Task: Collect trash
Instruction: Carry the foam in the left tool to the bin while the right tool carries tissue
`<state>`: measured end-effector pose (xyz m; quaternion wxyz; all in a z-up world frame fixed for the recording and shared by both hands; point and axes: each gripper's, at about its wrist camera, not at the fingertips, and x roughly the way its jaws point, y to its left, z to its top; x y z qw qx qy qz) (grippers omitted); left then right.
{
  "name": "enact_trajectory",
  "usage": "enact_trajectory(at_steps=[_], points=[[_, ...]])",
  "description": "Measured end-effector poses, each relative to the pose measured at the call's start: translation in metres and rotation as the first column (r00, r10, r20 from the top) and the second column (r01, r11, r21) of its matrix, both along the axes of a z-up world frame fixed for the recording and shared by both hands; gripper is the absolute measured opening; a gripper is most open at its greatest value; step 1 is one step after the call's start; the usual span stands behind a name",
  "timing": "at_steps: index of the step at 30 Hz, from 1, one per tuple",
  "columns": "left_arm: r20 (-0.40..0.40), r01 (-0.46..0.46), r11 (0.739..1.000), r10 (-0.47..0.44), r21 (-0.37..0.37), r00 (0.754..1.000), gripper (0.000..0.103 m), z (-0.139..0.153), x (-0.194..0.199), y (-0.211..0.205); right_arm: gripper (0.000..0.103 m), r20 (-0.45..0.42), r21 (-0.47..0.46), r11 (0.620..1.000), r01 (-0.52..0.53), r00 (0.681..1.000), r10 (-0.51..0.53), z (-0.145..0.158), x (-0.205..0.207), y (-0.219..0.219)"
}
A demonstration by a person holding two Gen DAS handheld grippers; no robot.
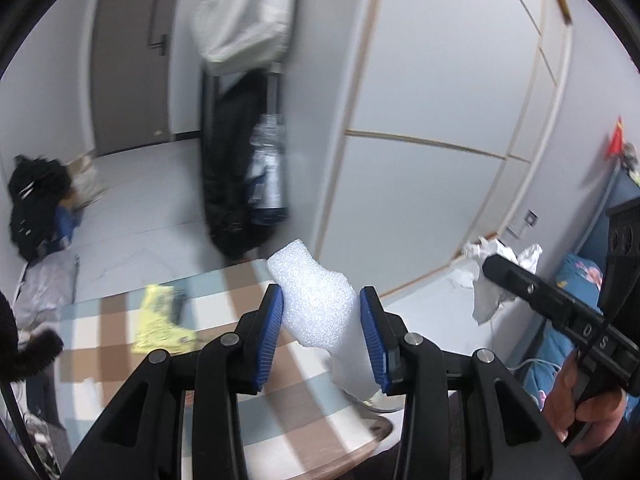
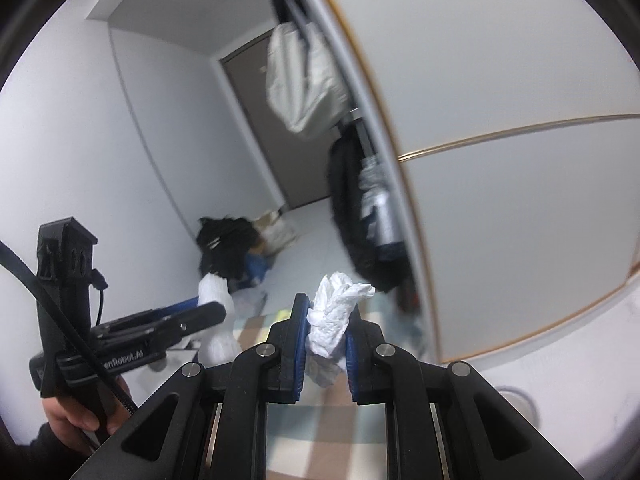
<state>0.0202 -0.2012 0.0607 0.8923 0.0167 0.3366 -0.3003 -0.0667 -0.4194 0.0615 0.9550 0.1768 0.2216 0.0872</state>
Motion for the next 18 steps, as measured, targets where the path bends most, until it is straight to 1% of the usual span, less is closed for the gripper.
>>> enact_trajectory(at_steps=[3,6,8,12,17,18], points=[[-0.001,0.06,0.998,-0.06,0.018,0.998,0.034,-0.005,0.0,-0.032,0.015,-0.008,-0.001,0.999,0.054,0.999,-0.054,-0.001,-0.008,-0.031],[-0.017,0.121,0.992,-0.12,0.039,0.993,0.034,-0.015,0.001,-0.061,0.015,-0.035,-0.04,0.992,0.122,0.992,-0.123,-0.008,-0.013,-0.059],[-0.03,0.15,0.988,-0.148,0.047,0.988,0.034,-0.02,0.0,-0.077,0.015,-0.051,-0.049,0.987,0.155,0.986,-0.158,-0.015,-0.017,-0.077],[-0.095,0.221,0.974,-0.216,0.048,0.972,0.034,-0.043,0.006,-0.115,0.015,-0.09,-0.047,0.976,0.214,0.972,-0.217,-0.032,-0.022,-0.108],[-0.158,0.272,0.961,-0.261,0.051,0.952,0.034,-0.07,0.015,-0.146,0.015,-0.175,-0.025,0.963,0.269,0.947,-0.27,-0.066,-0.021,-0.145],[-0.185,0.282,0.958,-0.269,0.048,0.945,0.034,-0.079,0.019,-0.153,0.015,-0.191,-0.025,0.961,0.275,0.943,-0.274,-0.074,-0.019,-0.15]])
